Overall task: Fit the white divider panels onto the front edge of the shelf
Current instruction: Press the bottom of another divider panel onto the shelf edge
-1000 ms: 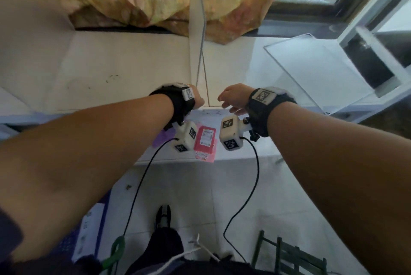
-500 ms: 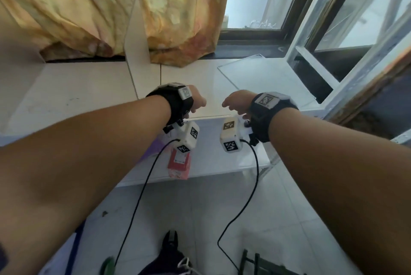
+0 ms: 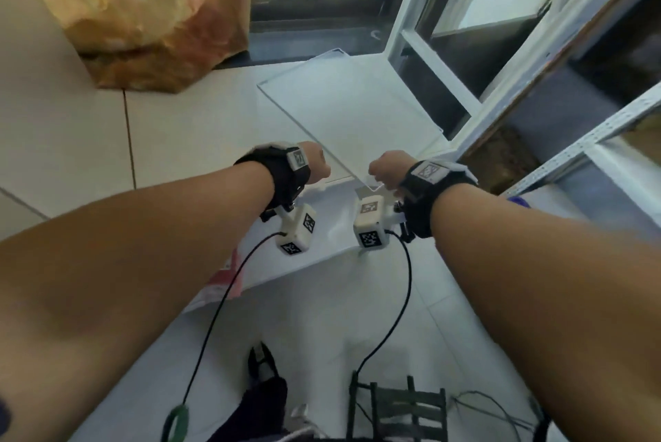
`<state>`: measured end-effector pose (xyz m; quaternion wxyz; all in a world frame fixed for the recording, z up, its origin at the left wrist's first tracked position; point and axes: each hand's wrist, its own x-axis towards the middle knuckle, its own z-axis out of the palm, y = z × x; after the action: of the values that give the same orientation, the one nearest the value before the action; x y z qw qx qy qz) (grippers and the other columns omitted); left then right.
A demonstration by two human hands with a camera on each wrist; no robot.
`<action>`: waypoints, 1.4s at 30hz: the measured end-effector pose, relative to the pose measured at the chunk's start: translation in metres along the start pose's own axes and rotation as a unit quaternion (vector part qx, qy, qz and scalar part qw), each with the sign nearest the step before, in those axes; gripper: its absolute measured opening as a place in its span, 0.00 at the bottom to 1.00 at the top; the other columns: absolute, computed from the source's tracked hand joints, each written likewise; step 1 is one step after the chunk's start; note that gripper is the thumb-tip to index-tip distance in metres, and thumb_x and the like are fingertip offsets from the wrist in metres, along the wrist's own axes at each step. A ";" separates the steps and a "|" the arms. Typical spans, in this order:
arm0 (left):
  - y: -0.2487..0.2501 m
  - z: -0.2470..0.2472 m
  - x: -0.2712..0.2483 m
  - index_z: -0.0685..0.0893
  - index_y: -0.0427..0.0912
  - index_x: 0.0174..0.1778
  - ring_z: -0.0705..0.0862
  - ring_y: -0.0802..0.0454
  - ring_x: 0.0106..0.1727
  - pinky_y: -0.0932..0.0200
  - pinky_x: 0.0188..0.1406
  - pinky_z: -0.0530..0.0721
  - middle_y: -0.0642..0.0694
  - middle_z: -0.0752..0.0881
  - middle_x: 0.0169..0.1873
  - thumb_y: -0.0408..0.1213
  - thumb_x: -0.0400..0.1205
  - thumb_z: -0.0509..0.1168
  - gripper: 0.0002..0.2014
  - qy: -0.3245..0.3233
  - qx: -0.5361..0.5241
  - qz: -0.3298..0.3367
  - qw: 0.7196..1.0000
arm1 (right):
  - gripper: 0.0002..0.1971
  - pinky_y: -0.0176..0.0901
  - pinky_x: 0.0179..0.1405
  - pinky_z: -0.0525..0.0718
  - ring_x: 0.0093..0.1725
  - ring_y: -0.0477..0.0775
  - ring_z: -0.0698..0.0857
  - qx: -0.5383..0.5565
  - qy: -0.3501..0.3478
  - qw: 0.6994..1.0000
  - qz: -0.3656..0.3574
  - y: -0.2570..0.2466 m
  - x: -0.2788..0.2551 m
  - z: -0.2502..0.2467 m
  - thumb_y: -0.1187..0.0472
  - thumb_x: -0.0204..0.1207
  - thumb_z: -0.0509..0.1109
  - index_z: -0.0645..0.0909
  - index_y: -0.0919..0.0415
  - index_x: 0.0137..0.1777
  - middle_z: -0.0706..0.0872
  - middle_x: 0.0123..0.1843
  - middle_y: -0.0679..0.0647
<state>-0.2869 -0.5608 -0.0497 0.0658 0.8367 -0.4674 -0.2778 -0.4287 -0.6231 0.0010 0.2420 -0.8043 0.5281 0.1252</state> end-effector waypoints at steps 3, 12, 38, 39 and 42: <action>0.018 -0.002 0.023 0.85 0.37 0.60 0.84 0.40 0.58 0.48 0.58 0.82 0.41 0.87 0.57 0.45 0.83 0.63 0.17 -0.021 0.016 0.025 0.999 | 0.18 0.48 0.62 0.78 0.68 0.64 0.81 -0.020 -0.017 0.999 0.024 0.014 0.026 -0.013 0.67 0.83 0.62 0.74 0.70 0.71 0.80 0.70 0.65; 0.049 0.016 0.060 0.76 0.49 0.75 0.77 0.43 0.71 0.49 0.67 0.74 0.46 0.77 0.73 0.46 0.85 0.59 0.21 -0.049 0.091 0.056 0.993 | 0.19 0.45 0.60 0.78 0.67 0.63 0.81 0.150 -0.040 0.976 0.150 0.049 0.074 -0.005 0.64 0.86 0.56 0.73 0.71 0.74 0.79 0.70 0.67; 0.039 -0.030 0.026 0.75 0.46 0.74 0.75 0.45 0.73 0.56 0.67 0.73 0.45 0.73 0.75 0.25 0.82 0.56 0.25 0.060 -0.022 -0.059 0.996 | 0.15 0.37 0.23 0.74 0.22 0.48 0.77 0.435 -0.101 0.894 -0.030 0.030 0.099 -0.023 0.49 0.82 0.65 0.85 0.59 0.46 0.84 0.27 0.55; 0.037 -0.033 0.025 0.75 0.47 0.75 0.74 0.45 0.74 0.56 0.68 0.72 0.44 0.73 0.76 0.25 0.82 0.55 0.25 0.060 -0.020 -0.058 0.996 | 0.14 0.39 0.22 0.73 0.21 0.49 0.77 0.439 -0.086 0.893 -0.047 0.022 0.096 -0.022 0.50 0.82 0.64 0.85 0.60 0.48 0.83 0.29 0.57; 0.024 -0.029 0.019 0.72 0.49 0.78 0.72 0.46 0.76 0.55 0.72 0.70 0.45 0.71 0.78 0.24 0.82 0.54 0.28 0.046 -0.012 -0.052 0.998 | 0.16 0.44 0.26 0.83 0.26 0.55 0.83 0.393 -0.030 0.915 -0.086 0.004 0.089 -0.009 0.53 0.81 0.64 0.82 0.67 0.55 0.85 0.32 0.59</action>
<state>-0.2815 -0.5943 -0.0242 0.0826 0.8710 -0.4161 -0.2478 -0.3958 -0.6995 -0.0329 0.5638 -0.6829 0.4558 -0.0893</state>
